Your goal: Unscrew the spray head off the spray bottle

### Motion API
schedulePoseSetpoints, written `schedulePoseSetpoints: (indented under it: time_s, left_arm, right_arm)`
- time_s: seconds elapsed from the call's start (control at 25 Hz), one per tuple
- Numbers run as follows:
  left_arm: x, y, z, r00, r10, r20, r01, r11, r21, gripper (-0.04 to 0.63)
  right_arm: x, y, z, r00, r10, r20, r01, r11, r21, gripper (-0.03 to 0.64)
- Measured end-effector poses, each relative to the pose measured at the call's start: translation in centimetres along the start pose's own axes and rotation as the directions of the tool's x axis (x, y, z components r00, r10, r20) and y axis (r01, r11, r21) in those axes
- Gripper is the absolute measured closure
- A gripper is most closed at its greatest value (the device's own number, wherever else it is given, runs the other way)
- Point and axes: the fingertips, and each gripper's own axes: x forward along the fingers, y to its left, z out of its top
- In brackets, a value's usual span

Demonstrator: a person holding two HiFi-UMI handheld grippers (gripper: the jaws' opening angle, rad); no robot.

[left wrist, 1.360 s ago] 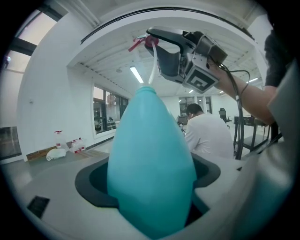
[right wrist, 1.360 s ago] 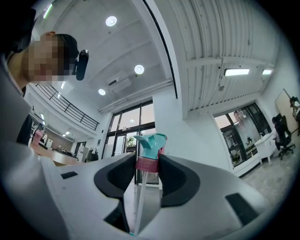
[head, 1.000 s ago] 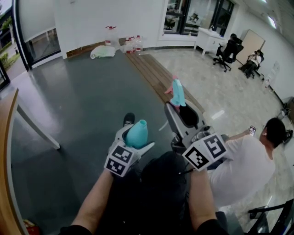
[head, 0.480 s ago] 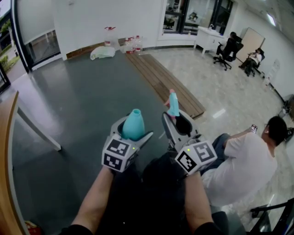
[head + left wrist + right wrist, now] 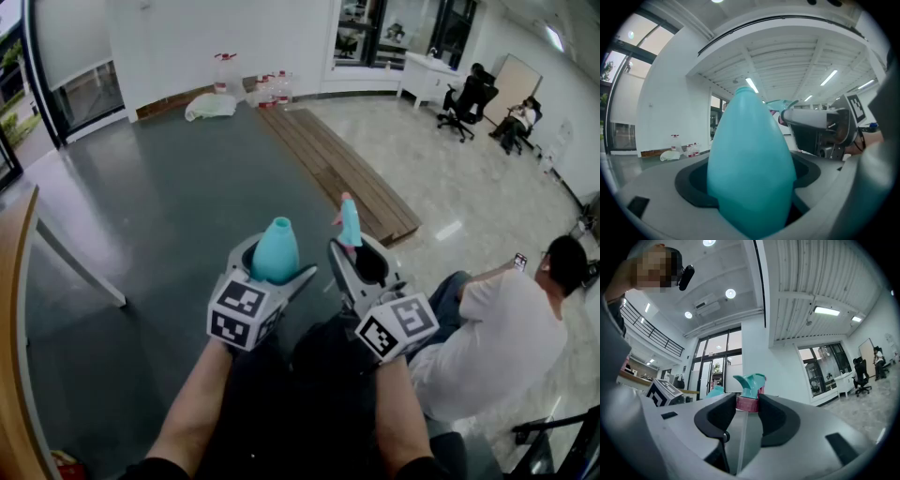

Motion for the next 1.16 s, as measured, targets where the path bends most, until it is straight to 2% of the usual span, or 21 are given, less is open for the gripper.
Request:
schedulePoseSetpoints:
  time_s: [1.16]
  left_arm:
    - [0.38, -0.68, 0.18, 1.0, -0.024, 0.015, 0.024, 1.0, 0.011, 0.153]
  right_arm:
    - [-0.02, 0.25, 0.13, 1.0, 0.013, 0.006, -0.013, 1.0, -0.013, 0.469]
